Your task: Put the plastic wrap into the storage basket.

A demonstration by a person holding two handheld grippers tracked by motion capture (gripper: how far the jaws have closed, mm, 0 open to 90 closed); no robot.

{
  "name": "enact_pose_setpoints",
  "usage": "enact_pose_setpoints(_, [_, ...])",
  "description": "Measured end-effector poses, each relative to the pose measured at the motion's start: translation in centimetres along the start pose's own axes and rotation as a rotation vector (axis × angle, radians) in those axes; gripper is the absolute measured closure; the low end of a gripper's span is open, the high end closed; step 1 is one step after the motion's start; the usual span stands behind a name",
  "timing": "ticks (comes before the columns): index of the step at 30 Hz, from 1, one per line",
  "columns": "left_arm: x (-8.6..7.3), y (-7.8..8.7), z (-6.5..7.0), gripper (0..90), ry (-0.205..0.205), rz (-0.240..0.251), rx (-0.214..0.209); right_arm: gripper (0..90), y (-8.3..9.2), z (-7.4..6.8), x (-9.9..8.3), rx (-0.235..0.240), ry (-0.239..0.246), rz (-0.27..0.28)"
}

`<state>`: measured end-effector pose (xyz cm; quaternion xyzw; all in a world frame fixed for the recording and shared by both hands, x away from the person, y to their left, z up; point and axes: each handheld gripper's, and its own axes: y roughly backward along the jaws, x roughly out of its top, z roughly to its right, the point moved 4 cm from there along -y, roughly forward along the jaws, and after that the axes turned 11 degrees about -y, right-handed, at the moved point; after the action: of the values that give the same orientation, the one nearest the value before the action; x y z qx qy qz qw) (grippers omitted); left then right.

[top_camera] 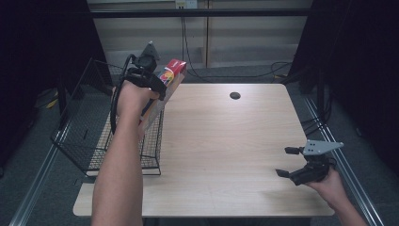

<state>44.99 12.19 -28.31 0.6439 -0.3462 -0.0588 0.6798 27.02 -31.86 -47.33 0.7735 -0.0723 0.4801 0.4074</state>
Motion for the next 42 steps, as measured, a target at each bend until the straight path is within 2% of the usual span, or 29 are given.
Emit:
enact_pose_setpoints(3, [-0.1, 0.3, -0.2, 45.2, 0.019, 0.009, 0.002, 6.2, 0.0, 0.0, 0.0, 0.001, -0.001, 0.001])
enact_pose_setpoints(4, [-0.1, 0.6, -0.4, 45.2, 0.009, 0.001, 0.003, 6.2, 0.0, 0.0, 0.0, 0.001, -0.001, 0.001])
enact_pose_setpoints(6, [-0.2, 0.9, -0.8, 45.2, 0.010, 0.009, 0.016, 6.2, 0.0, 0.0, 0.0, 0.009, -0.001, 0.001])
enact_pose_setpoints(7, [-0.3, 1.0, -0.9, 45.2, 0.023, 0.011, 0.017, 6.2, 0.0, 0.0, 0.1, 0.003, 0.001, 0.001])
enact_pose_setpoints(8, [-0.4, 1.2, -1.1, 45.2, 0.015, 0.005, 0.017, 6.2, 0.0, 0.0, 0.1, 0.003, 0.001, 0.001])
enact_pose_setpoints(13, [-0.7, 1.8, -1.6, 45.2, 0.045, 0.019, 0.028, 6.2, 0.0, -0.1, 0.1, 0.008, 0.004, 0.002])
enact_pose_setpoints(15, [-0.9, 2.1, -1.9, 45.2, 0.037, 0.017, 0.036, 6.2, 0.0, -0.1, 0.1, 0.012, 0.001, 0.004])
enact_pose_setpoints(17, [-1.0, 2.4, -2.1, 45.1, 0.055, 0.029, 0.034, 6.2, 0.0, -0.1, 0.1, 0.010, 0.002, 0.004])
enact_pose_setpoints(18, [-1.1, 2.5, -2.3, 45.1, 0.046, 0.022, 0.039, 6.2, 0.0, -0.1, 0.1, 0.008, 0.002, 0.006])
enact_pose_setpoints(21, [-1.3, 2.8, -2.6, 45.2, 0.065, 0.030, 0.042, 6.2, 0.0, -0.1, 0.1, 0.010, 0.002, 0.004])
enact_pose_setpoints(26, [-1.8, 3.3, -3.2, 45.1, 0.071, 0.022, 0.055, 6.2, 0.0, -0.2, 0.1, 0.012, -0.002, 0.006])
enact_pose_setpoints(42, [-4.1, 4.9, -5.9, 45.1, 0.171, 0.042, 0.114, 6.3, -0.1, -0.3, 0.2, 0.023, -0.003, 0.008])
